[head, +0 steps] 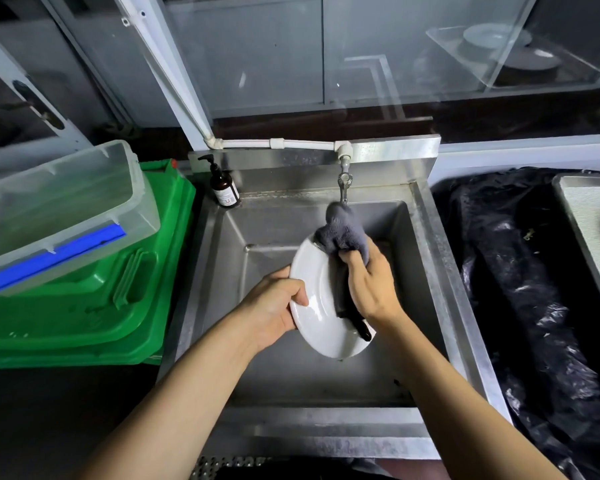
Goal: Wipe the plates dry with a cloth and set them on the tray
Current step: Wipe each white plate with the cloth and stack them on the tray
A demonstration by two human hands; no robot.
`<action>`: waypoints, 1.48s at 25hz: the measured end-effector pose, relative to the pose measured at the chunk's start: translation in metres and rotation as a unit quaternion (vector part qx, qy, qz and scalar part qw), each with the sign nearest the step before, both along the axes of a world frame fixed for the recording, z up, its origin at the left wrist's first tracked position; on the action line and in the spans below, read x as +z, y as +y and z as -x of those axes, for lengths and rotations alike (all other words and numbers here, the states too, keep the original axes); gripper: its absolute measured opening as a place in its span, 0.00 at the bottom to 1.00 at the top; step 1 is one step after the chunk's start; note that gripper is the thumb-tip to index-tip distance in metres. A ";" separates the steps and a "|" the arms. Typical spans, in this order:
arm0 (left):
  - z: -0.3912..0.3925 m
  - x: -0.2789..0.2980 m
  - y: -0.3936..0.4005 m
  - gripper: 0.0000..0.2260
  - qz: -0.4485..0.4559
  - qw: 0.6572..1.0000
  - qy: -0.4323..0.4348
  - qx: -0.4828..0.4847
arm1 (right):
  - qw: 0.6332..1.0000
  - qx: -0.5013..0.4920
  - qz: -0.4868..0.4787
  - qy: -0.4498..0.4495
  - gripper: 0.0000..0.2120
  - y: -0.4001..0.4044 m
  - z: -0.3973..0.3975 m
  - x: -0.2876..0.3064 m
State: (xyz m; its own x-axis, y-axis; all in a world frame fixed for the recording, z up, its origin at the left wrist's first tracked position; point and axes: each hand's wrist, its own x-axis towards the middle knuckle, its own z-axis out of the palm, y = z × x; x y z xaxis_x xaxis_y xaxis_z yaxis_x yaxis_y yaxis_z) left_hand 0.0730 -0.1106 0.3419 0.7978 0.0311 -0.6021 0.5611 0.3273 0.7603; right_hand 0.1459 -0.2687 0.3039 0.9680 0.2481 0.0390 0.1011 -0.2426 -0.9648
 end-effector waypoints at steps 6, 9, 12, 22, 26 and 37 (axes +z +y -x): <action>-0.008 0.000 -0.006 0.16 -0.020 0.999 0.007 0.025 | 0.993 0.099 -0.055 -0.036 0.25 0.021 0.036 0.002; -0.007 -0.002 -0.010 0.17 0.018 1.000 0.004 0.022 | 0.994 0.076 -0.076 0.030 0.28 0.019 0.044 -0.002; -0.011 0.003 -0.009 0.10 0.061 0.997 0.007 0.047 | 0.993 0.067 -0.091 0.026 0.17 0.011 0.054 -0.005; -0.022 0.015 -0.007 0.22 0.023 0.976 0.045 0.210 | 0.967 0.083 -0.005 -0.242 0.27 0.009 0.081 -0.034; -0.021 0.015 -0.004 0.13 0.049 0.973 0.035 0.221 | 0.965 0.060 -0.014 -0.254 0.25 -0.003 0.079 -0.049; -0.013 0.014 -0.011 0.22 0.058 0.987 -0.037 0.147 | 0.998 -0.034 -0.052 0.009 0.18 0.004 0.053 -0.031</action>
